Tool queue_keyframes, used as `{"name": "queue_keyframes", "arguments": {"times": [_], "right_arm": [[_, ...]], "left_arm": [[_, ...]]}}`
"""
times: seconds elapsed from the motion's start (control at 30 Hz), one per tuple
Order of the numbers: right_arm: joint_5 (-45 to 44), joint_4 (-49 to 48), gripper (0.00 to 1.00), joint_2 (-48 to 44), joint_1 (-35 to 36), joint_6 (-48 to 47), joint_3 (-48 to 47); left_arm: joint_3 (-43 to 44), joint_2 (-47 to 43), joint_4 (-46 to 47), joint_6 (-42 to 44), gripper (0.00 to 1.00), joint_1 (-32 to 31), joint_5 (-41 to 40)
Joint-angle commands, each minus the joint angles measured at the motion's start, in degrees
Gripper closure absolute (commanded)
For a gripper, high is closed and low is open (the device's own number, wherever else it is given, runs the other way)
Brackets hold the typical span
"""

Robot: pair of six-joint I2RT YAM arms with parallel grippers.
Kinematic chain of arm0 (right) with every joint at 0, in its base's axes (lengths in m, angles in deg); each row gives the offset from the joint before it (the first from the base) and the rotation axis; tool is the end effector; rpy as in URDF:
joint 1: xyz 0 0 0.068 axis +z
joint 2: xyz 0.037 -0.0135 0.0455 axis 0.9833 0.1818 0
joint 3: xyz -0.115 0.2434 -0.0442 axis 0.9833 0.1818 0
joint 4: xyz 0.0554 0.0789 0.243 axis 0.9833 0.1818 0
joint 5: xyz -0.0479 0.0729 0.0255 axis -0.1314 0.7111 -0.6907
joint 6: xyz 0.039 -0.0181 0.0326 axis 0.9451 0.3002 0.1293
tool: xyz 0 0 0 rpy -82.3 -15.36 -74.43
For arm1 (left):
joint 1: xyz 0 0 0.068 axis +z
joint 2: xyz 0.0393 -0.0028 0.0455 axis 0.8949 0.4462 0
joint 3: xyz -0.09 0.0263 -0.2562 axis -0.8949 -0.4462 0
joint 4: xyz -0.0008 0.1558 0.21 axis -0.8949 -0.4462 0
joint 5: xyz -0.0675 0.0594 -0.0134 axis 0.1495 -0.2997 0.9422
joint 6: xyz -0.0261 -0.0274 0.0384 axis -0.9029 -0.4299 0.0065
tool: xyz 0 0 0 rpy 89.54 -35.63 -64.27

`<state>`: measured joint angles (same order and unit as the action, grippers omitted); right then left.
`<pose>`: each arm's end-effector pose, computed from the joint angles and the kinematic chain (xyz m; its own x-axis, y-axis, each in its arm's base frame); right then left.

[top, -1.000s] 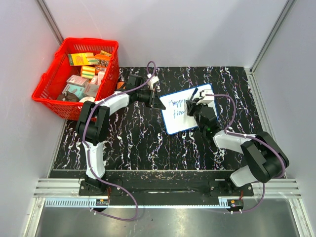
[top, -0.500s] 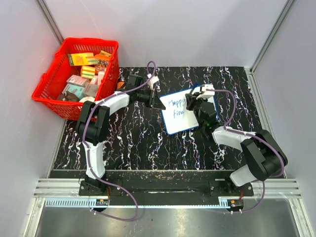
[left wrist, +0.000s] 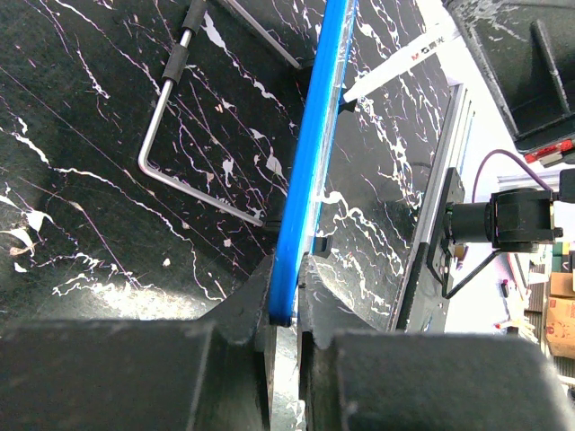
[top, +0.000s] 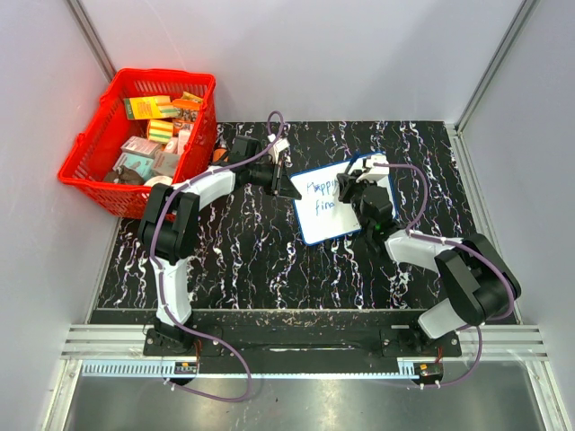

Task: Write a sentence on the whiteboard

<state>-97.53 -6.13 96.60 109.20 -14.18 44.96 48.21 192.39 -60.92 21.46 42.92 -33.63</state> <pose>0.2815 0.1479 0.2255 -0.0769 0.2300 -0.9701 -0.1924 0.9513 0.2408 0.4022 -0.1822 0.1953 -0.8129 0.1648 -0.5586 0.5754 0.3762 -0.7262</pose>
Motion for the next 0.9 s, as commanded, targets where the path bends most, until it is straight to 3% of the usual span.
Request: {"name": "queue_keyframes", "arguments": {"times": [0.0,0.87], "right_arm": [[0.16,-0.9,1.0,-0.38,-0.32,0.73,1.04],[1.04,-0.03,1.0,-3.02,-0.23,0.99,3.07]], "left_arm": [[-2.96,1.77,-4.31,8.86,1.0,-1.66,-13.78],[-3.05,1.77,-4.22,8.77,1.0,-1.66,-13.87]]}}
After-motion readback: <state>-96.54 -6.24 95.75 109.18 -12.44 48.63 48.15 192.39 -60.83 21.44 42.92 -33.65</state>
